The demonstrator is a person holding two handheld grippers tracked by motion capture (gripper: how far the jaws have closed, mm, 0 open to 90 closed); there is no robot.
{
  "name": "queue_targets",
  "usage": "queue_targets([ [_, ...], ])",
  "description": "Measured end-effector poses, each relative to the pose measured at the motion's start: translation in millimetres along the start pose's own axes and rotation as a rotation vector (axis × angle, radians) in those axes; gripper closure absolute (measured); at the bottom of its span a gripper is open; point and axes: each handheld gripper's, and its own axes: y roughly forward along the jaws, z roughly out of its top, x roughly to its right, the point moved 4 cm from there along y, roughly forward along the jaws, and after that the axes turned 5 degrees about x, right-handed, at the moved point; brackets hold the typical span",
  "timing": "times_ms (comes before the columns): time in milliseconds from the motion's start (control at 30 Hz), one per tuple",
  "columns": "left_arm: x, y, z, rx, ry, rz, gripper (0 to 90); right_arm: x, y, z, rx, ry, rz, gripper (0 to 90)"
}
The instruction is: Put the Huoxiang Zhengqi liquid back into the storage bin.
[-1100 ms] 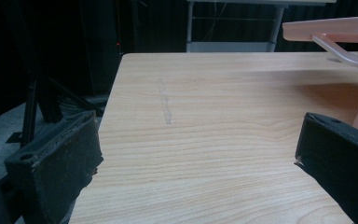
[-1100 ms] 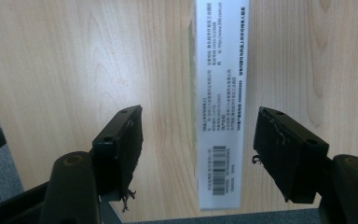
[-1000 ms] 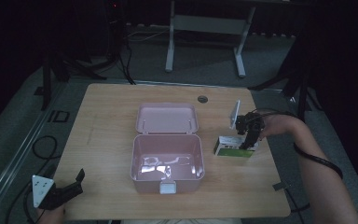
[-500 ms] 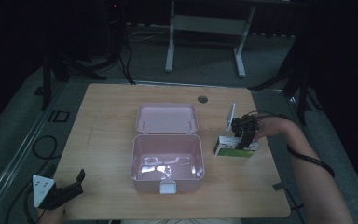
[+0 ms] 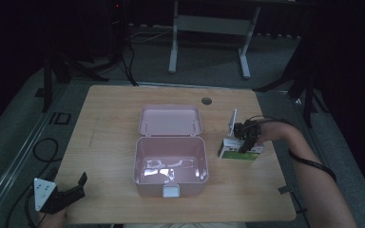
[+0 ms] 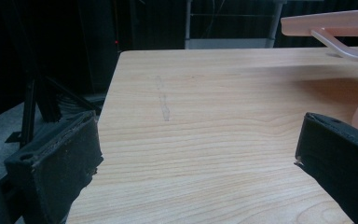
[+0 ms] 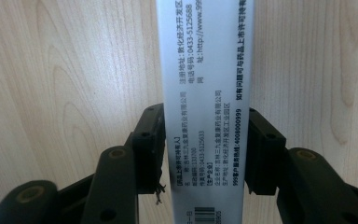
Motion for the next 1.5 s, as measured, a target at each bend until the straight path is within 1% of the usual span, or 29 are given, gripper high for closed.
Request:
queue_targets([
  [167, 0.2, 0.1, -0.1, -0.001, 0.001, 0.0, 0.2, 0.3, 2.5, 0.3, -0.002, 0.001, -0.003, 60.0],
  [267, 0.2, 0.0, 0.0, 0.0, 0.002, 0.0, 0.2, -0.2, 1.9, 0.8, -0.018, 0.004, -0.014, 61.3],
  [333, 0.1, -0.1, 0.0, 0.0, 0.002, 0.001, 0.2, -2.0, 1.5, 0.4, -0.03, -0.002, -0.005, 61.4],
  [400, 0.0, -0.1, 0.0, 0.0, 0.001, 0.001, 0.2, -3.4, 0.0, 0.4, -0.03, -0.009, -0.004, 61.4],
  [500, 0.2, 0.1, 0.0, 0.0, 0.002, 0.0, 0.2, -6.5, -3.7, -0.3, -0.019, -0.007, -0.008, 61.5],
  [567, 0.3, 0.1, 0.1, 0.0, 0.003, 0.0, 0.2, -9.0, -5.9, -0.8, -0.014, -0.014, -0.011, 61.5],
  [733, 0.1, -0.1, 0.3, 0.001, 0.002, 0.002, 0.2, -17.1, -10.5, -1.4, -0.026, -0.034, -0.009, 61.5],
  [833, 0.1, -0.2, 0.4, 0.002, 0.001, 0.003, 0.2, -21.6, -12.9, -1.1, -0.022, -0.026, -0.006, 61.4],
  [933, 0.0, -0.1, 0.2, 0.001, 0.002, 0.003, 0.2, -28.3, -14.8, -0.6, -0.012, -0.019, -0.004, 61.5],
  [1033, 0.1, 0.0, 0.2, 0.0, 0.003, 0.001, 0.2, -38.5, -15.4, 0.4, -0.019, -0.023, 0.004, 61.5],
  [1100, 0.1, 0.0, 0.2, 0.0, 0.004, 0.001, 0.2, -44.0, -15.6, 1.3, -0.021, -0.035, 0.007, 61.5],
  [1300, 0.1, -0.1, 0.4, 0.002, 0.001, 0.002, 0.2, -59.7, -17.1, 4.7, -0.011, -0.048, 0.015, 61.5],
  [1400, 0.1, -0.2, 0.5, 0.002, 0.002, 0.001, 0.2, -67.3, -16.3, 5.3, -0.021, -0.057, 0.013, 61.5],
  [1500, 0.2, -0.3, 0.6, 0.002, 0.004, 0.001, 0.2, -73.4, -15.7, 5.5, -0.035, -0.043, 0.023, 61.5],
])
